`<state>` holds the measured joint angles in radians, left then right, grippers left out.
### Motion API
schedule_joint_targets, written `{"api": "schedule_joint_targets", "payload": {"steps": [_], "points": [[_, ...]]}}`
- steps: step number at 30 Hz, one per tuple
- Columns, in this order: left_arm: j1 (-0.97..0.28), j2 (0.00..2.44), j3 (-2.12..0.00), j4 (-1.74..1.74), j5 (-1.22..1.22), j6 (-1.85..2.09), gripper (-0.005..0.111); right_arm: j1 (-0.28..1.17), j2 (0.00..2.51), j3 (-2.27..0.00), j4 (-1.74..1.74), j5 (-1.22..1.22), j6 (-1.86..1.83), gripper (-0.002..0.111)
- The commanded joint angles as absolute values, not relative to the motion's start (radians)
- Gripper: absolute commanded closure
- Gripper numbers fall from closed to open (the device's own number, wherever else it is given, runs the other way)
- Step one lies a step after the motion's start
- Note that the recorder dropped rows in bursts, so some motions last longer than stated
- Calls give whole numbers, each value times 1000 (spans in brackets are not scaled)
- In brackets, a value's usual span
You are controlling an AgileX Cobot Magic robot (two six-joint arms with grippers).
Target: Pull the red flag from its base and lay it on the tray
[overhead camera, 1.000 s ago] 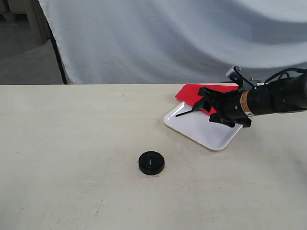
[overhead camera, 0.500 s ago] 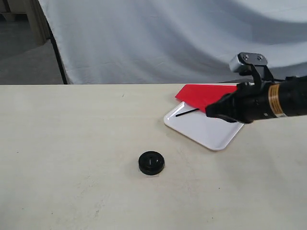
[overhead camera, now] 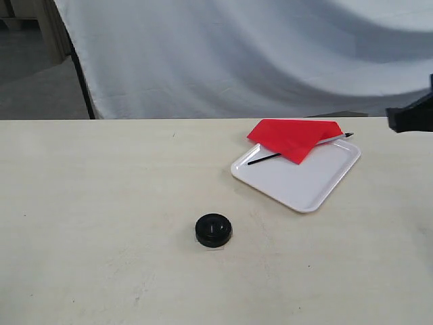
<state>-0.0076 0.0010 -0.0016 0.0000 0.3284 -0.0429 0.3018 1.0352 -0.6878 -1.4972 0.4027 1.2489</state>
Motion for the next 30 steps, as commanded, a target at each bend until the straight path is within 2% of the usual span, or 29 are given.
{"api": "schedule_joint_targets", "payload": {"steps": [1, 5, 9, 11, 14, 20, 30], "points": [[-17, 0, 0, 0, 326, -42, 107, 292, 1067, -680, -1173, 677, 778, 109], [-17, 0, 0, 0, 326, -42, 107, 292, 1190, -694, -1024, 931, 653, 109], [-17, 0, 0, 0, 326, -42, 107, 272, 1237, -758, -610, 853, 425, 109], [-17, 0, 0, 0, 326, -42, 107, 219, 1229, -770, -360, 795, 239, 109], [-17, 0, 0, 0, 326, -42, 107, 108, 1194, -772, -200, 737, 154, 109], [-17, 0, 0, 0, 326, -42, 107, -90, 1026, -733, -181, 639, 201, 109], [-17, 0, 0, 0, 326, -42, 107, -35, 471, -478, -140, 292, 205, 109]]}}
